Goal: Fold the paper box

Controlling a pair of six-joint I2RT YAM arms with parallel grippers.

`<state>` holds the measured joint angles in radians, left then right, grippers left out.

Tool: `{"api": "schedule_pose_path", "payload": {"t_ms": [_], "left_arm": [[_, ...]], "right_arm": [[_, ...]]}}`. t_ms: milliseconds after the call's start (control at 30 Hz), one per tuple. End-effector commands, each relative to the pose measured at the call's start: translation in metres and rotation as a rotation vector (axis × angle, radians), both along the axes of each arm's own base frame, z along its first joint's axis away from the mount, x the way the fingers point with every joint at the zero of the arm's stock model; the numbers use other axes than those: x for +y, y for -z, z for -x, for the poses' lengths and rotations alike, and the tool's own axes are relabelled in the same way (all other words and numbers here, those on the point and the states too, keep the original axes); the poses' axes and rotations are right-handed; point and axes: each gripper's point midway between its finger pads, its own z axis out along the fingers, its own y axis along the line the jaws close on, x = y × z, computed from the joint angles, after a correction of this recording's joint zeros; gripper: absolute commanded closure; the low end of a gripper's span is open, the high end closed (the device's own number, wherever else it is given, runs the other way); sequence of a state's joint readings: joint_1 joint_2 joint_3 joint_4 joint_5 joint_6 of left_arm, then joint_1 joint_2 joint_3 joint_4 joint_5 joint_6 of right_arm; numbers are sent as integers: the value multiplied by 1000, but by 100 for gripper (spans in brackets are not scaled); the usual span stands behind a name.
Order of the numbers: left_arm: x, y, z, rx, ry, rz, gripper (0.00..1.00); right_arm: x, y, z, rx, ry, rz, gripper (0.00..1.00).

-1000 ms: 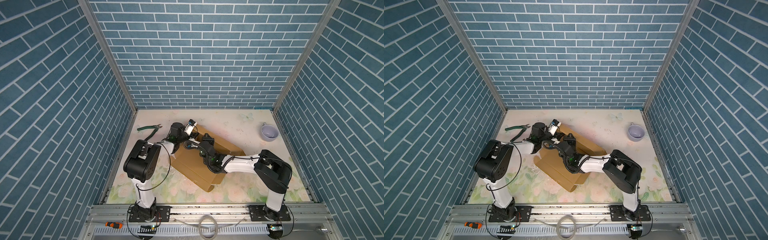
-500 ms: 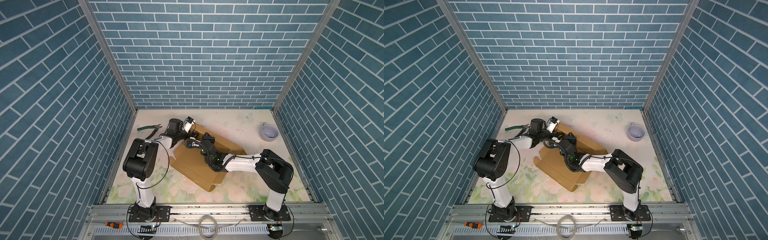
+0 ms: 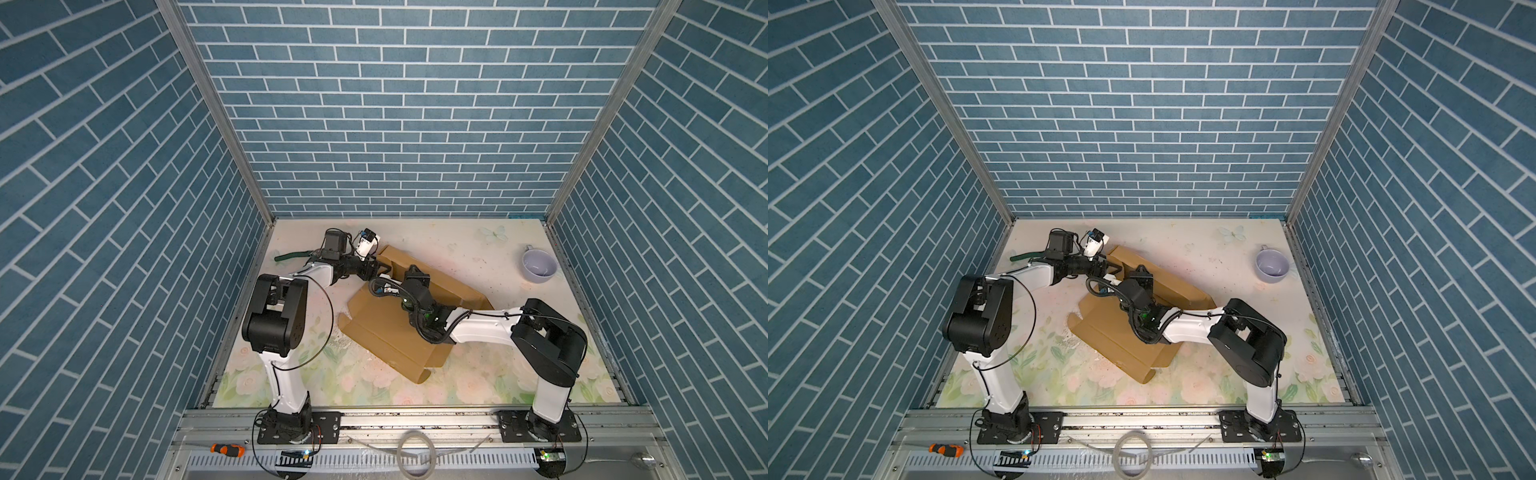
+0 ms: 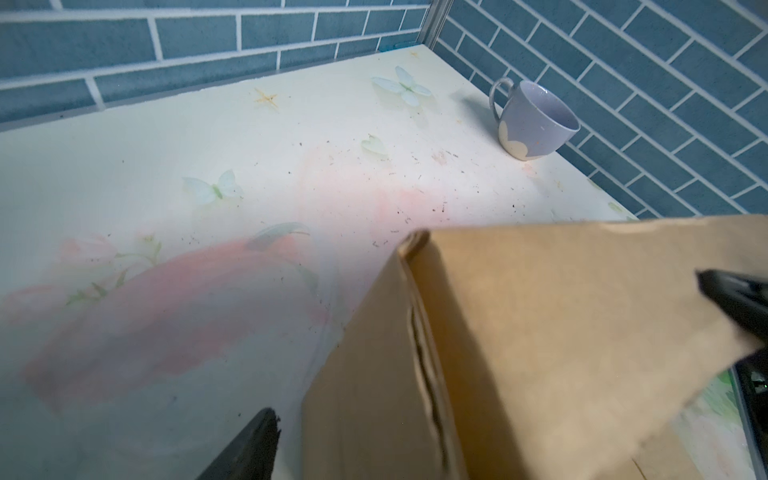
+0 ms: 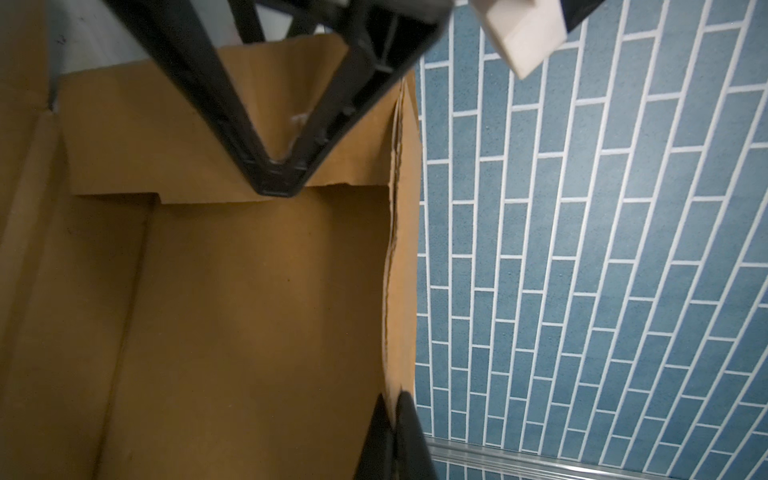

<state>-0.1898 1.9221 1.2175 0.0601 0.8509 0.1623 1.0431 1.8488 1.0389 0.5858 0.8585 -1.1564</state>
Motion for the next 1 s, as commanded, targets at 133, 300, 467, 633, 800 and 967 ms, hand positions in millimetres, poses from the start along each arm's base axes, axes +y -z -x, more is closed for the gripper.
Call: {"api": "schedule_pose_path", "payload": {"t_ms": [133,300,467,633,800,967], "left_arm": [[9,-6,13,81,78,-85,22],[29,19,28,98,142,-286,22],[23,29,26,5,167,-322,21],[17,41,22,52,232,-331,24],[13,54,15,36,236,-407,29],[15,52,3,-33,195,-430,32]], "right_arm": [[2,28,6,93,-53,67,100],[2,29,3,89,-47,60,100],[3,30,1,87,-45,56,100],[1,29,-1,85,-40,47,100],[0,25,-4,81,-34,37,100],[-1,22,-6,83,-26,23,100]]}}
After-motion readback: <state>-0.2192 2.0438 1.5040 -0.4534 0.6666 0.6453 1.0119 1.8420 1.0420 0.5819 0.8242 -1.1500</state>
